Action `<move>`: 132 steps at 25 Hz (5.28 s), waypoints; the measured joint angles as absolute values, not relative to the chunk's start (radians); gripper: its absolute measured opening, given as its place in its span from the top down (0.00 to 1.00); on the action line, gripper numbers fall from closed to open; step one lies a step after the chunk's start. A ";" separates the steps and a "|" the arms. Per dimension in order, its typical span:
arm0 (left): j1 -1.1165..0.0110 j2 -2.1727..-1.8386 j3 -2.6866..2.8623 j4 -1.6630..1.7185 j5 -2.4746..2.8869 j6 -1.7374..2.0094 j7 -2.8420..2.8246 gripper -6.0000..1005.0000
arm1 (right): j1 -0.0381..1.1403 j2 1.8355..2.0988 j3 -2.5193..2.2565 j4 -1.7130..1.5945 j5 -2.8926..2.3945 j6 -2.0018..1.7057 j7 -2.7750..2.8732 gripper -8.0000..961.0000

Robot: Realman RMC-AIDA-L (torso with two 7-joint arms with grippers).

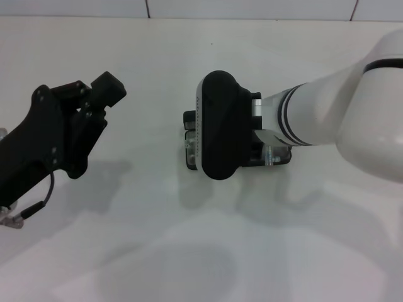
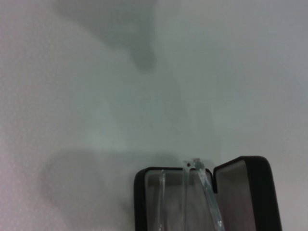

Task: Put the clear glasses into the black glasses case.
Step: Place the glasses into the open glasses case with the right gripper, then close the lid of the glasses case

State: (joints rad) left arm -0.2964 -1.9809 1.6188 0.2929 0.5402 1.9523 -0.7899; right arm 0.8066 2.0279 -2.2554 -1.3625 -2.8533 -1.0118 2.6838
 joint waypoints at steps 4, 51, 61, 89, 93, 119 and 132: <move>-0.299 -1.981 1.618 0.293 0.541 1.951 -0.790 0.96 | 0.811 2.028 -2.259 -1.341 -2.853 -0.986 2.699 0.93; -0.494 -1.886 1.582 0.290 0.604 1.888 -0.941 0.96 | 0.134 2.005 -1.410 -1.818 -1.839 -1.571 2.002 0.64; -0.744 -1.906 1.581 0.291 0.883 1.503 -1.136 0.87 | 0.054 2.011 -0.858 -1.469 -1.807 -1.852 1.821 0.65; -0.787 -1.980 1.582 0.443 1.196 1.115 -1.322 0.87 | 0.112 2.006 -0.449 -1.034 -1.854 -1.995 1.587 0.65; -0.634 -1.912 1.581 0.631 1.218 1.166 -1.437 0.88 | 0.129 2.008 -0.446 -1.017 -1.891 -1.983 1.575 0.65; -0.502 -2.031 1.244 0.788 1.901 1.194 -1.671 0.88 | 0.218 2.003 -0.444 -0.958 -1.893 -1.952 1.559 0.65; -0.551 -2.056 1.244 0.709 1.924 1.118 -1.631 0.88 | 0.219 2.003 -0.448 -0.945 -1.893 -1.942 1.548 0.65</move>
State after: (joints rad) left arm -0.5512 -2.0557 1.2439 0.7092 1.9240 1.1182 -1.6310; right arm 0.2194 2.0034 -0.4477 -0.9445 -1.8929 -1.9419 1.5477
